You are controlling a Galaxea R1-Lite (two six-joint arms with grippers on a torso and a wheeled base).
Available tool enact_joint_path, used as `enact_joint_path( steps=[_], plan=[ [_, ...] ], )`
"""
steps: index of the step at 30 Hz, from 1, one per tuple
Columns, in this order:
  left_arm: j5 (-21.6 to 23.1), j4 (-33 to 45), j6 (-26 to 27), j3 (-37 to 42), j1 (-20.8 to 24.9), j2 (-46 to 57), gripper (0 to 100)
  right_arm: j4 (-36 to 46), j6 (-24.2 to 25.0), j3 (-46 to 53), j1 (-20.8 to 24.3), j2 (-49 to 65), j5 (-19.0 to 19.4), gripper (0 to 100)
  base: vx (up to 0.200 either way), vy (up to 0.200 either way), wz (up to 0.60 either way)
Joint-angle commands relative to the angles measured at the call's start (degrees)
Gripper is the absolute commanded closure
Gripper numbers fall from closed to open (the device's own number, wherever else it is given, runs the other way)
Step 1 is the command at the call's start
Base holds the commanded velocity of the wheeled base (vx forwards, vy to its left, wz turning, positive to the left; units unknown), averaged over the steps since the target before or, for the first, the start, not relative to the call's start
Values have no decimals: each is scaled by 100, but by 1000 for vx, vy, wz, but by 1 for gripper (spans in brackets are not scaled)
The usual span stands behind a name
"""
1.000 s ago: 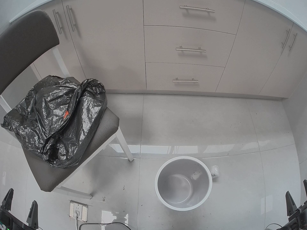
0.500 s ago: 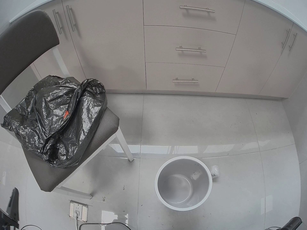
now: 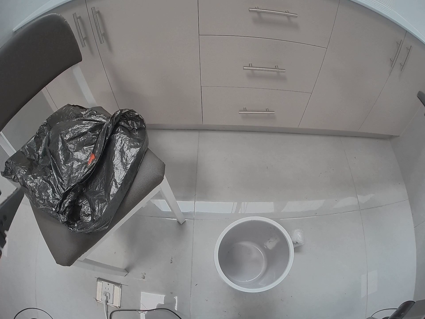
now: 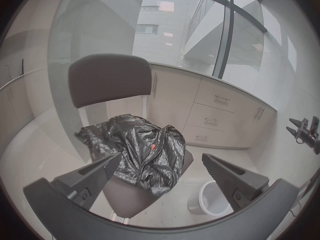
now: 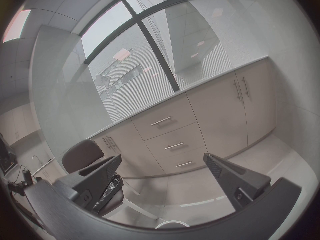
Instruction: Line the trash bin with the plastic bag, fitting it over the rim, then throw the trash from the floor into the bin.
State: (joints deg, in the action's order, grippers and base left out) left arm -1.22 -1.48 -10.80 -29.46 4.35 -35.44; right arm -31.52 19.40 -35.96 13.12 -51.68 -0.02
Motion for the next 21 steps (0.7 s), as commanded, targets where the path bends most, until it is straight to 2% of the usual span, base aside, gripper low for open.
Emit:
enact_joint_path(
  steps=[1, 6, 9, 11, 14, 16, 17, 21],
  plan=[
    [166, -951, -124, -534, 110, -2134, 0, -618, 179, 212, 7, -774, 11, 0, 0, 0, 0],
    [183, -969, -115, -552, 31, -2301, 0, -592, 152, 212, 24, -501, 55, 0, 0, 0, 0],
    [342, -1074, -80, -868, -75, -2565, 0, -583, 126, 212, -2, -449, 73, 0, 0, 0, 0],
    [887, -1153, -80, -1272, -119, -2916, 0, -583, 126, 230, -2, -475, 73, 0, 0, 0, 0],
    [1361, -1153, 61, -2002, -224, -3646, 0, -583, 126, 256, -2, -563, 73, 0, 0, 0, 0],
    [1388, -1144, 219, -2555, -259, -4235, 0, -583, 126, 274, 7, -651, 73, 0, 0, 0, 0],
    [1388, -1144, 219, -2555, -259, -4235, 0, -583, 126, 274, 7, -651, 73, 0, 0, 0, 0],
    [1388, -1136, 983, -3654, -312, -5623, 0, -592, 91, 344, -2, -756, 73, 0, 0, 0, 0]
  ],
)
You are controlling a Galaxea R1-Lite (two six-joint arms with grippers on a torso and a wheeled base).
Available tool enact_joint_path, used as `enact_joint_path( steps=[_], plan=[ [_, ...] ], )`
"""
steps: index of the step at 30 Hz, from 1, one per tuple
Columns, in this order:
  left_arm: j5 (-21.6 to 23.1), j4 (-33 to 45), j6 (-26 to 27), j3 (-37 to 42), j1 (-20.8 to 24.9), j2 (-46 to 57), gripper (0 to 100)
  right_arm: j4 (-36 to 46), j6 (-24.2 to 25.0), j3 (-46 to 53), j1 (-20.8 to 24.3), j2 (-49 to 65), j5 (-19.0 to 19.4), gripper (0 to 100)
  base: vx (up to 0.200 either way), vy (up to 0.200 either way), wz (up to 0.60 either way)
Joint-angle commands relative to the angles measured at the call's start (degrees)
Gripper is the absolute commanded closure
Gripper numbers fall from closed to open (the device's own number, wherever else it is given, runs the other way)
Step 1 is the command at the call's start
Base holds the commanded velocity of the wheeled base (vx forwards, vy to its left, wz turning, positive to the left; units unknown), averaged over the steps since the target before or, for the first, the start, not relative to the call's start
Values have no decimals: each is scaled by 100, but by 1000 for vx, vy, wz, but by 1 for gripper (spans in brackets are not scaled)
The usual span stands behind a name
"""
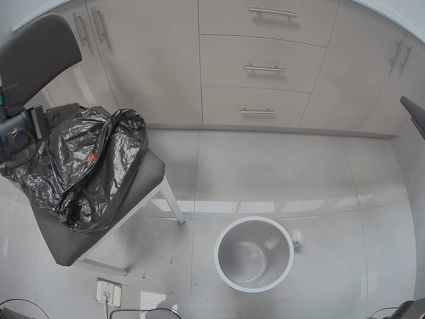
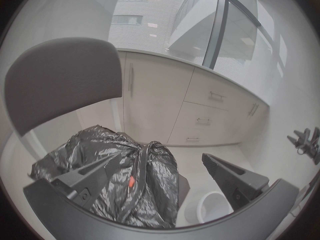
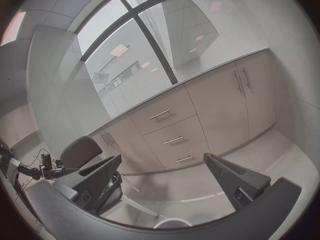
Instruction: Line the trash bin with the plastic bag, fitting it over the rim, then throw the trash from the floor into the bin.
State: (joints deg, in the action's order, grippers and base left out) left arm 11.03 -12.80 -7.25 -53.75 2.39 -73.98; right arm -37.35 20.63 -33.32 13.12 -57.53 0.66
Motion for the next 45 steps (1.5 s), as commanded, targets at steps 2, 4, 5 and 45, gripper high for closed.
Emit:
enact_joint_path(
  steps=[2, 4, 5, 45],
  plan=[
    [162, -3, 963, -1542, -116, -2182, 0, 0, -76, 89, -2, -189, 4, 0, 0, 0, 0],
    [171, 41, 1314, -1938, -142, -2621, 0, -9, -76, 132, -2, -259, 4, 0, 0, 0, 0],
    [171, 50, 1393, -2043, -151, -2735, 0, -18, -76, 150, -2, -277, 4, 0, 0, 0, 0],
    [-347, 1043, 2923, -4179, 95, -4590, 0, -35, -111, 238, 51, -338, 110, 0, 0, 0, 0]
  ],
)
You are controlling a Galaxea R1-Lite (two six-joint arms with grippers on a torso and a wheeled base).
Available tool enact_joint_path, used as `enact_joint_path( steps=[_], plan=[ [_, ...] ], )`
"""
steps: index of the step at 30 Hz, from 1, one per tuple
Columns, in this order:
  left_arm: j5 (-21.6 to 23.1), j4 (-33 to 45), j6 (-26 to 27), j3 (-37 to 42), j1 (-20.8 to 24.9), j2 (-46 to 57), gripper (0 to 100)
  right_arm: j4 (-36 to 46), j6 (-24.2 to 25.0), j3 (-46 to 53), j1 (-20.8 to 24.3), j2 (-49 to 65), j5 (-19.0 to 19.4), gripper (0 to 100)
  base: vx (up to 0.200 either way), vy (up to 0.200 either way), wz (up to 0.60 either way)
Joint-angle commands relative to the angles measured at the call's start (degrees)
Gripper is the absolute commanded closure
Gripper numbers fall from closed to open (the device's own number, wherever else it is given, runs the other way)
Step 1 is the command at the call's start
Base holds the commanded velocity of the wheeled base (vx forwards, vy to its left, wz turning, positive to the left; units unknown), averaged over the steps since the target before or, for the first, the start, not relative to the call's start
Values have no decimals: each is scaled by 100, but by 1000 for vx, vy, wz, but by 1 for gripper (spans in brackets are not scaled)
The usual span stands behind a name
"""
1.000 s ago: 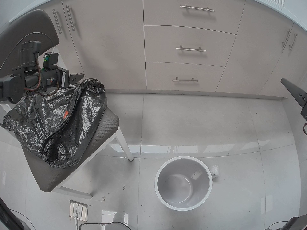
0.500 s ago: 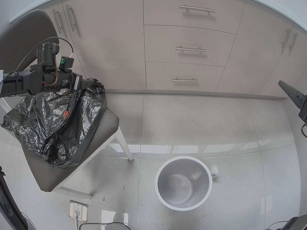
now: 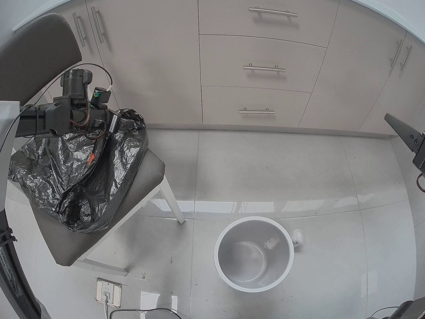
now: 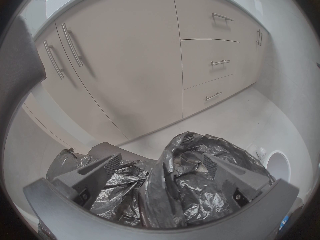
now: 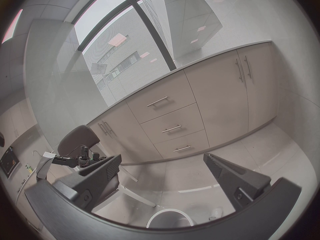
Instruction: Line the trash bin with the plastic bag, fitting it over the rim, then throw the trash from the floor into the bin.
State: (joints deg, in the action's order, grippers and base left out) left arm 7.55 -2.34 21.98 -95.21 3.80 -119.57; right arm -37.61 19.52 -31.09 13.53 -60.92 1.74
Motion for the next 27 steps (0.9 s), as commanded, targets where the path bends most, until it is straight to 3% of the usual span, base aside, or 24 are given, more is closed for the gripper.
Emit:
enact_joint_path(
  steps=[1, 22, 23, 27],
  plan=[
    [1, -3, -1, -33, -55, -32, 0, -10, -1, 24, 9, 1, 1, 0, 0, 0, 0],
    [1, -12, -1, -402, -11, -524, 0, -10, -1, 32, 9, -26, 10, 0, 0, 0, 0],
    [-8, -12, -1, -402, -20, -533, 100, -18, -1, 59, 9, -26, 28, 0, 0, 0, 0],
    [-104, -21, -1, -446, -20, -533, 100, -18, -1, 68, 9, -17, 81, 0, 0, 0, 0]
  ],
)
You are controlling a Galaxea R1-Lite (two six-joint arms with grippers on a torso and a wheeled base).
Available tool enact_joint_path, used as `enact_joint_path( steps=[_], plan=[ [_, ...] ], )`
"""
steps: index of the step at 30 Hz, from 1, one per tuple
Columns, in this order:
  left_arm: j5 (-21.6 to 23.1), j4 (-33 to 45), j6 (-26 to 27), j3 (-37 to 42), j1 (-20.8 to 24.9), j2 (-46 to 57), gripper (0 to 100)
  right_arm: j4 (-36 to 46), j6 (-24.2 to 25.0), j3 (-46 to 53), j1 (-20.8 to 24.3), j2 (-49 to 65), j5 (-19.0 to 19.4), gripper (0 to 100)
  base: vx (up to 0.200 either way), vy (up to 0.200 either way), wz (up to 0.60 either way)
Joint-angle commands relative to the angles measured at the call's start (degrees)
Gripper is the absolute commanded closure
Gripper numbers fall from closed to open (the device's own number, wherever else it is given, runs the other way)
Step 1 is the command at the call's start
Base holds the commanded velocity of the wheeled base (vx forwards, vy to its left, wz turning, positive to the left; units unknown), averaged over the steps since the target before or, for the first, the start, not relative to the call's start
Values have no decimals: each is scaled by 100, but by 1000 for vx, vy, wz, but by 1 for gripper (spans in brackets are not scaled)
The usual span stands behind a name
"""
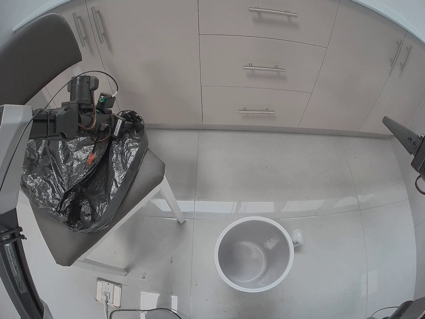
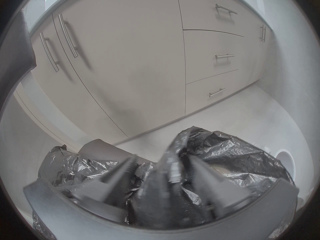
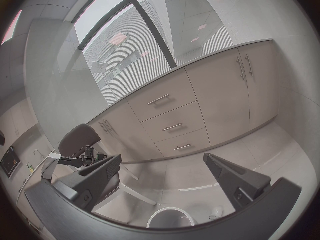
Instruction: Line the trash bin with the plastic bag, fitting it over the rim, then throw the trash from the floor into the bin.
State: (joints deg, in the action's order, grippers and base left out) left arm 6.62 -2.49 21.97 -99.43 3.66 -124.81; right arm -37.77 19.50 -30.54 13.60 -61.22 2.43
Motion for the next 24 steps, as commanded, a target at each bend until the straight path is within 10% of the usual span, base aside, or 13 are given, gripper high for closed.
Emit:
enact_joint_path(
  steps=[1, 14, 24],
  plan=[
    [-12, -6, 1, -24, -5, -9, 100, -3, 1, 13, 2, 14, 12, 0, 0, 0, 0],
    [-3, -393, -281, 152, 144, 299, 100, -3, 1, 13, 2, 14, 21, 0, 0, 0, 0],
    [-3, -1017, -3322, 1734, 1911, 2681, 100, 24, 1, 136, 11, -4, 320, 0, 0, 0, 0]
  ],
)
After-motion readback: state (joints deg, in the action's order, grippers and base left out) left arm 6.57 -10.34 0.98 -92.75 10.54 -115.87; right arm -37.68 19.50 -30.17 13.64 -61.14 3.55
